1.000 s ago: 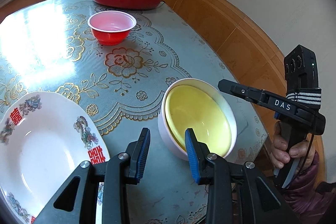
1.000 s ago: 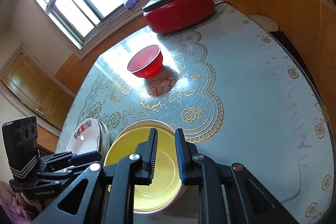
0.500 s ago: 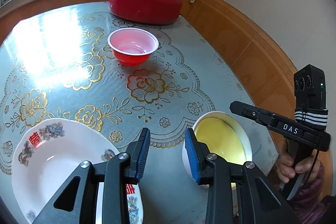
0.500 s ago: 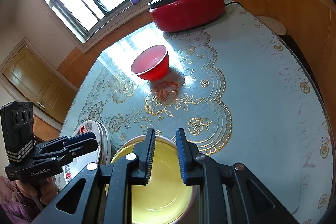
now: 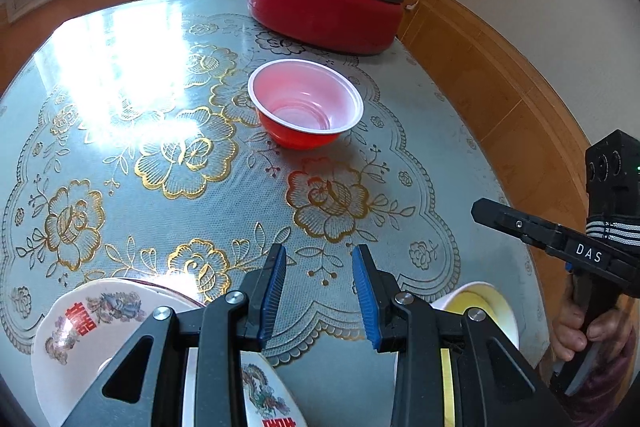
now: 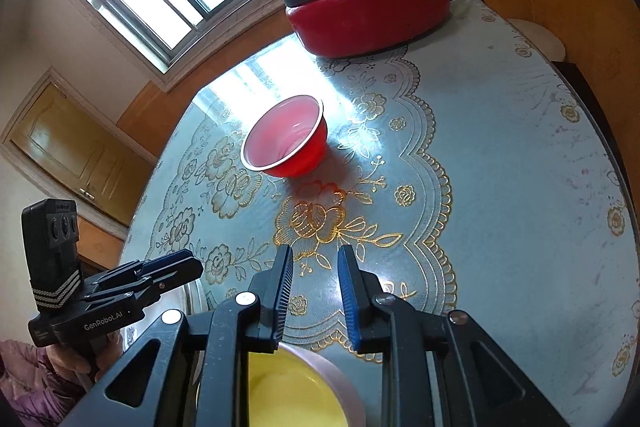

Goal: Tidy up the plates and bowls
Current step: 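Move the left tool to the rim of the red plastic bowl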

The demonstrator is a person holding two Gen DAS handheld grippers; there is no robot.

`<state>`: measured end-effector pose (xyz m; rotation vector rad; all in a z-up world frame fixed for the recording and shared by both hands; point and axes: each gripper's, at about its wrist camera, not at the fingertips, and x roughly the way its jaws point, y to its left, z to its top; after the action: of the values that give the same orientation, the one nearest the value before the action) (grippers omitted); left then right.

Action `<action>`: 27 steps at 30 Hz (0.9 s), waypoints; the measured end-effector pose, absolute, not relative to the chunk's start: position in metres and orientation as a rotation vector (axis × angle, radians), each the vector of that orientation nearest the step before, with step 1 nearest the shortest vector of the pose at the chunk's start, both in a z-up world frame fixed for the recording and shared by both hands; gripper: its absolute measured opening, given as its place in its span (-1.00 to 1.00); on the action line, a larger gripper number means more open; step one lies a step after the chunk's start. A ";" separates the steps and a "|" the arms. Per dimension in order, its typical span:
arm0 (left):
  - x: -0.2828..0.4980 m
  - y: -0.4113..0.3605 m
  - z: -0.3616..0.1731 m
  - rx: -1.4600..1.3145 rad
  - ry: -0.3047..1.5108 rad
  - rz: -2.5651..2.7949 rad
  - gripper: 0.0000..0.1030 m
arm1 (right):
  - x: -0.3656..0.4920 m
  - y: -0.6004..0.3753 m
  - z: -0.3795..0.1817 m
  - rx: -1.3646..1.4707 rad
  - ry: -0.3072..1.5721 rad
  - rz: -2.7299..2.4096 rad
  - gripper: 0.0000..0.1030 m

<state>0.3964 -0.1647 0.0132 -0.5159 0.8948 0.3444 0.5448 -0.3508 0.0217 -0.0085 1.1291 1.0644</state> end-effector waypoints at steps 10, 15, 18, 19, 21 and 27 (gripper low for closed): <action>0.425 -0.130 0.006 -0.599 0.888 0.401 -0.33 | 0.578 -0.302 0.012 0.006 1.209 1.126 -0.57; 0.436 -0.111 0.006 -0.641 0.863 0.417 -0.33 | 0.592 -0.278 0.010 -0.009 1.214 1.160 -0.56; 0.445 -0.102 0.006 -0.641 0.851 0.439 -0.33 | 0.598 -0.265 0.010 -0.013 1.201 1.188 -0.41; 0.448 -0.098 0.006 -0.652 0.849 0.439 -0.33 | 0.600 -0.261 0.009 -0.018 1.199 1.189 -0.41; 0.455 -0.091 0.004 -0.663 0.845 0.449 -0.33 | 0.603 -0.253 0.007 -0.031 1.194 1.195 -0.41; 0.472 -0.069 -0.004 -0.699 0.835 0.471 -0.33 | 0.609 -0.232 -0.003 -0.048 1.179 1.222 -0.41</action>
<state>0.4722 -0.0691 -0.0043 -0.6987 0.8353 0.4706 0.6090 -0.2319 -0.0027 -0.0482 1.1790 1.2219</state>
